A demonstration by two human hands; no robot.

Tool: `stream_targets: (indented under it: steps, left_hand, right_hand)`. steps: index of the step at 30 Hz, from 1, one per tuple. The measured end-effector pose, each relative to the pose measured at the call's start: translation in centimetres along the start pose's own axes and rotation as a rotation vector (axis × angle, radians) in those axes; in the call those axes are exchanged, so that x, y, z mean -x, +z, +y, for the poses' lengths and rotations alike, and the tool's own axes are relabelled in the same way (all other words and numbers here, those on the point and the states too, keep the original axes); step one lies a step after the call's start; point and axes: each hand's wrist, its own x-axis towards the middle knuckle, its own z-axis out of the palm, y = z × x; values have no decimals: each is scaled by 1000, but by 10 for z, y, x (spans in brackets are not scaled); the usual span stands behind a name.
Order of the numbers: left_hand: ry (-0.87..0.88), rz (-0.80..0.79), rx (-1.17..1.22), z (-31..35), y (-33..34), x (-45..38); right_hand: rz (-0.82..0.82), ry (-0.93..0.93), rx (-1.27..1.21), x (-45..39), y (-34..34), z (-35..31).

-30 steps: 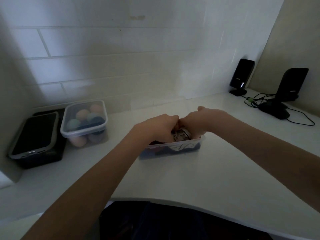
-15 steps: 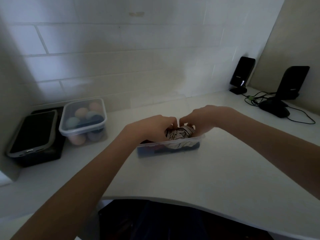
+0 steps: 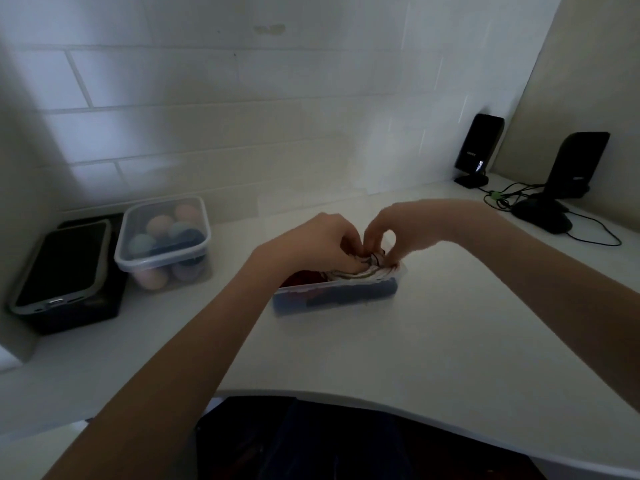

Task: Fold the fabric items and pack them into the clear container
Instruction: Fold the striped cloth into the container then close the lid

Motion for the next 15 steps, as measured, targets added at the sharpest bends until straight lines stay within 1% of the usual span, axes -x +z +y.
stream_targets:
  steps: [2, 5, 9, 11, 15]
  left_hand:
    - [-44, -45, -43, -1, 1, -3]
    - [-76, -109, -86, -4, -1, -7]
    - [-93, -151, -68, -4, -5, -7]
    - [-94, -132, 2, -4, -5, -4]
    - [4, -54, 146, -4, -2, -2]
  right_hand:
    - [-65, 57, 51, 1, 3, -1]
    - [-136, 94, 128, 2, -1, -4]
    - [-284, 146, -38, 6, -7, -6]
    - [-283, 139, -63, 7, -5, -4]
    - [-169, 43, -89, 5, 2, 2]
